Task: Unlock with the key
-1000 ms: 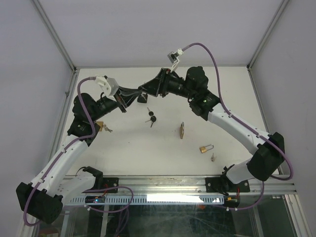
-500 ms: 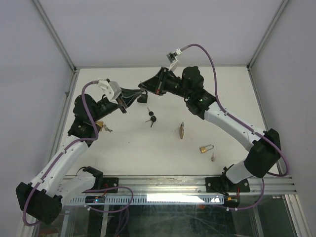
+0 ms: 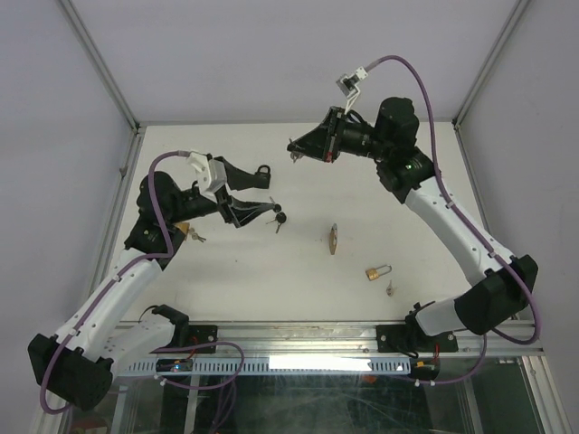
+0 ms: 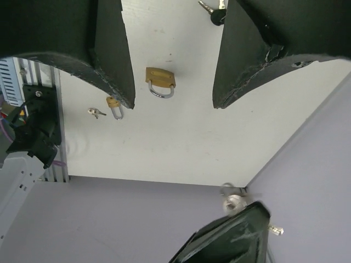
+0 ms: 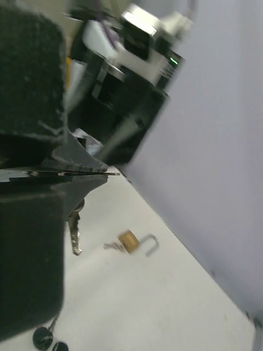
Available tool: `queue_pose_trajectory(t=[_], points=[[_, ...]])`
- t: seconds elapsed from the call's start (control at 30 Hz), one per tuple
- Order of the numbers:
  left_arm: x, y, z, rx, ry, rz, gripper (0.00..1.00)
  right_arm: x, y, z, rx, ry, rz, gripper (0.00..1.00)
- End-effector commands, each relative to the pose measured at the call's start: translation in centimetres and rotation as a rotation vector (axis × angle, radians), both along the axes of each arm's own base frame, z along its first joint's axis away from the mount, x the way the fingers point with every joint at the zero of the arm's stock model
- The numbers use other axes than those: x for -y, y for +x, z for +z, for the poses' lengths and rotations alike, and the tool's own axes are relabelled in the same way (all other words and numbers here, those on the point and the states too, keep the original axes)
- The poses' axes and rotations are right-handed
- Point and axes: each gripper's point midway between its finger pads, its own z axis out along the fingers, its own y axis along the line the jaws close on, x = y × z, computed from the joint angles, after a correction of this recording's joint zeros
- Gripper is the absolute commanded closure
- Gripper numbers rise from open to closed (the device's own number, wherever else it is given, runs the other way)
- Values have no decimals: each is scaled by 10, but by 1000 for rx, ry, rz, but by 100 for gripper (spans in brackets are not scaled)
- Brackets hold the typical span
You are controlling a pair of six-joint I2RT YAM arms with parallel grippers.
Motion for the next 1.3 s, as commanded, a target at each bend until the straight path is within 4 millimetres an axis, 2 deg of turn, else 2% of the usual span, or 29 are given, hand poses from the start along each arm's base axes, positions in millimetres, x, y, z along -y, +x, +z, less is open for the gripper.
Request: queue_pose_trajectory(t=[0.0, 0.2, 0.33, 0.5, 0.63, 0.7, 0.8, 1.07, 1.27], points=[[10, -14, 16, -12, -13, -122, 41, 11, -118, 45, 320, -43, 552, 100], [38, -18, 33, -76, -80, -256, 39, 15, -125, 56, 420, -48, 553, 100], [48, -26, 35, -10, -89, -303, 33, 14, -125, 60, 444, -48, 542, 100], [60, -32, 41, 32, -90, -373, 15, 13, -123, 58, 466, -66, 516, 100], [64, -24, 51, -13, -128, -345, 14, 15, -124, 61, 482, -76, 500, 100], [66, -24, 55, -6, -139, -352, 18, 15, -124, 61, 487, -79, 491, 100], [70, -28, 57, -1, -144, -367, 32, 16, -124, 61, 497, -84, 476, 100], [80, -35, 61, -9, -157, -386, 51, 17, -123, 60, 511, -96, 456, 100], [81, -36, 60, -35, -168, -376, 57, 18, -121, 53, 512, -111, 443, 100]])
